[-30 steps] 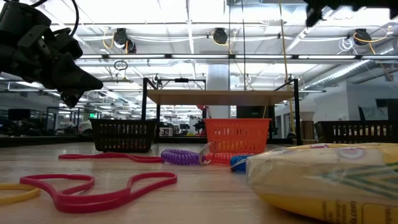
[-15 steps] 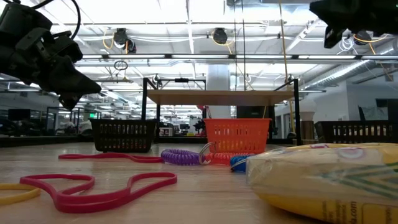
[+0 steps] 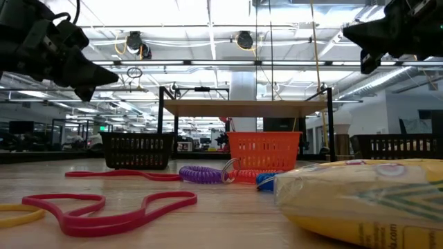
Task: Pick & Place Office Desk Supplies
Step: Put the yellow crayon box into the right black bin
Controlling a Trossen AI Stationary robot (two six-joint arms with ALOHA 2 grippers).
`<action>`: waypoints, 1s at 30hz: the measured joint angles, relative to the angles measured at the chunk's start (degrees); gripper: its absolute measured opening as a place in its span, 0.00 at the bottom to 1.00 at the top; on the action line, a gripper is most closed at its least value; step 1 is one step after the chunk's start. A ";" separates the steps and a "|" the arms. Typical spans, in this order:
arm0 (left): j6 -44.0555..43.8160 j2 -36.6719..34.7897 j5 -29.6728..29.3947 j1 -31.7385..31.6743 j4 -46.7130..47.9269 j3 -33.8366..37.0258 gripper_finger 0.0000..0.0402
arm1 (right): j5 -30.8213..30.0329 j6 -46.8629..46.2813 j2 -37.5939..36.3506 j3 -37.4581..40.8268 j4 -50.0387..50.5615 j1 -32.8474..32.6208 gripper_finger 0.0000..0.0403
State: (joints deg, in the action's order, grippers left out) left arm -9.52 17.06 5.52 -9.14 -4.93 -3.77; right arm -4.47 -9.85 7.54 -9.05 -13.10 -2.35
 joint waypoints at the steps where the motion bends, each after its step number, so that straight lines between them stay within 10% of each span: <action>1: -0.04 -0.13 0.00 -0.14 0.67 0.00 0.05 | 0.00 0.00 0.01 0.47 0.02 0.00 0.00; 24: -1.62 -0.22 0.22 -0.27 3.41 1.31 0.05 | -2.68 -5.92 0.94 4.36 -4.72 -0.12 0.00; 30: -1.75 -0.20 0.22 -0.27 4.97 1.31 0.05 | -5.85 -8.87 18.76 -7.47 -0.92 -6.42 0.00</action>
State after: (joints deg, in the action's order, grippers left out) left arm -11.27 16.86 5.74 -9.41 0.05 -2.46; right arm -10.32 -18.72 26.30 -16.52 -14.02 -8.77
